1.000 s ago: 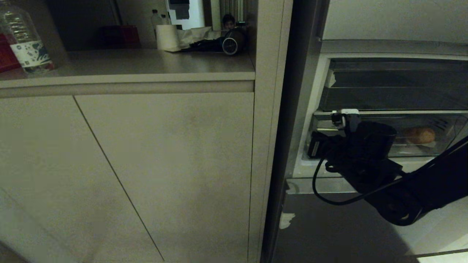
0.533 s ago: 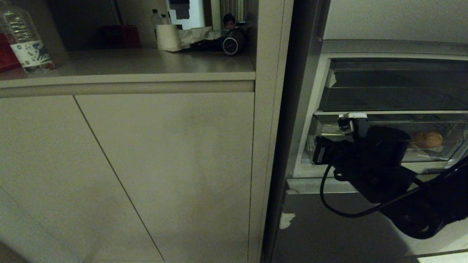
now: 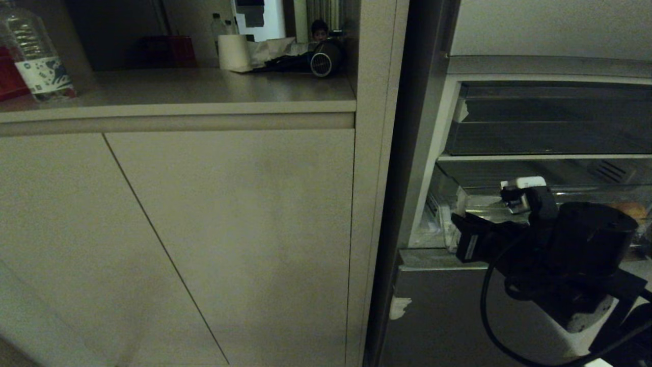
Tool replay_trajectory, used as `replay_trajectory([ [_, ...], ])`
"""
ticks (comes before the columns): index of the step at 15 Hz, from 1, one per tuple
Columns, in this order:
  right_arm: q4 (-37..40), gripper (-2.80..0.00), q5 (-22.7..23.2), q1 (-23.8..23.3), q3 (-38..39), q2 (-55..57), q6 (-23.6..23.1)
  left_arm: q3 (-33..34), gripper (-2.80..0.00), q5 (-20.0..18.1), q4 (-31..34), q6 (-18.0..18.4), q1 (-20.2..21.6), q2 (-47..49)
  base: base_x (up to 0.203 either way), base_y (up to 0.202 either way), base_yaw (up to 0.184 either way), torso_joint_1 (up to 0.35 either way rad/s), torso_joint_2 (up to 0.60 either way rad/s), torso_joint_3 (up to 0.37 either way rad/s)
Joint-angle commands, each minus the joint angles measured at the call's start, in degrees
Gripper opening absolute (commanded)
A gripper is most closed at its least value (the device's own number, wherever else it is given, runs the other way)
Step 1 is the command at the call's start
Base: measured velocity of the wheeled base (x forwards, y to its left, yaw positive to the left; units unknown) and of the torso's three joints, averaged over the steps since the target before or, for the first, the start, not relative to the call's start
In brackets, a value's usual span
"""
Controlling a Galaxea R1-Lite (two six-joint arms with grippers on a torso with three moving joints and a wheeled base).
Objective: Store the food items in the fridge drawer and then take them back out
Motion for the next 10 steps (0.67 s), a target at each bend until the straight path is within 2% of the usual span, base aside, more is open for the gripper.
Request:
replay_trajectory([
  [1,-0.3,0.0,-0.5,0.5,2.1,-2.9,0.1,0.0,-2.8,0.0,0.0,0.0,0.0,0.1,0.0,0.0,0.0,0.0,0.0,0.0],
  [10,1.7,0.0,-0.6,1.0,13.3,-18.6,0.0,0.0,-2.8,0.0,0.0,0.0,0.0,0.0,0.0,0.0,0.0,0.0,0.0,0.0],
])
